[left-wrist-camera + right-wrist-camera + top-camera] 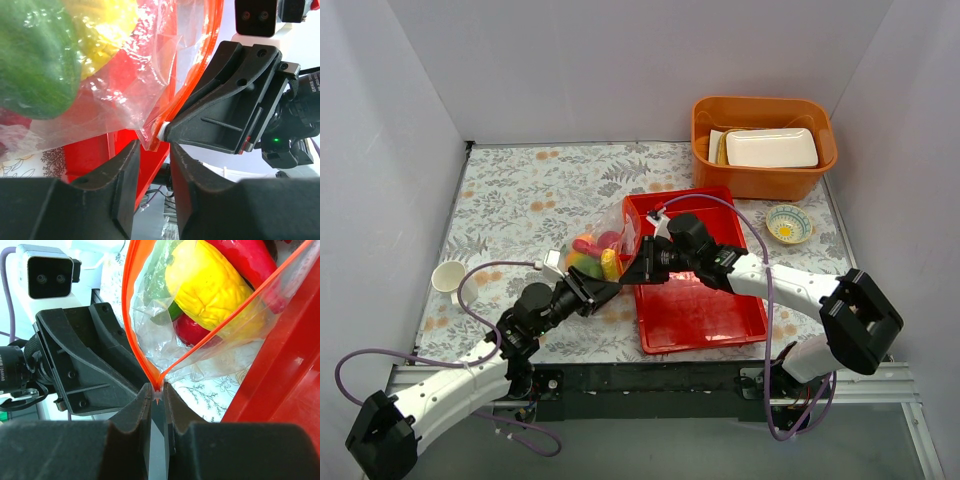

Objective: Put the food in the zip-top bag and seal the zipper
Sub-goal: Zip the zipper food storage bag at the center of the board.

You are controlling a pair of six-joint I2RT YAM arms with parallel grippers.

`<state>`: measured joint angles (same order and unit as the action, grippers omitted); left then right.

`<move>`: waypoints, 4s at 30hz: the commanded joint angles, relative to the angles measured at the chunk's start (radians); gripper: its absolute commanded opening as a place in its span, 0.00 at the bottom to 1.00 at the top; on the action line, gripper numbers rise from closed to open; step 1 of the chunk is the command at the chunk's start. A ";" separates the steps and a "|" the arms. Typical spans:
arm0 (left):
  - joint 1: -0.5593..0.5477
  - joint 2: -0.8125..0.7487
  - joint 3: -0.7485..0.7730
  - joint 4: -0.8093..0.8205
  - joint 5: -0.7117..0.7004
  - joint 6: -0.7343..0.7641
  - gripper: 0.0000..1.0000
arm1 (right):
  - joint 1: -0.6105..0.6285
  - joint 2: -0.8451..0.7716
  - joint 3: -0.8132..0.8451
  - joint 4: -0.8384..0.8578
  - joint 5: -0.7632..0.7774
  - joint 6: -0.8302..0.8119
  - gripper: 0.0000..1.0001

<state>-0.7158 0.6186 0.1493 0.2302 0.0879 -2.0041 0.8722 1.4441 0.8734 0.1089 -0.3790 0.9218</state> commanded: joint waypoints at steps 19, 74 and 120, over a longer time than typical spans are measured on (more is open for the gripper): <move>-0.004 0.004 -0.022 0.084 -0.073 0.016 0.10 | 0.007 0.035 -0.004 0.146 -0.093 0.107 0.09; -0.004 -0.164 0.007 -0.250 -0.100 0.005 0.00 | 0.007 -0.042 0.030 0.028 0.091 0.012 0.12; -0.004 -0.123 0.012 -0.123 -0.089 0.004 0.00 | 0.007 0.004 -0.010 0.061 0.005 0.061 0.39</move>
<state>-0.7223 0.5007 0.1452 0.0898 0.0032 -2.0052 0.8810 1.4471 0.8677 0.1181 -0.3637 0.9749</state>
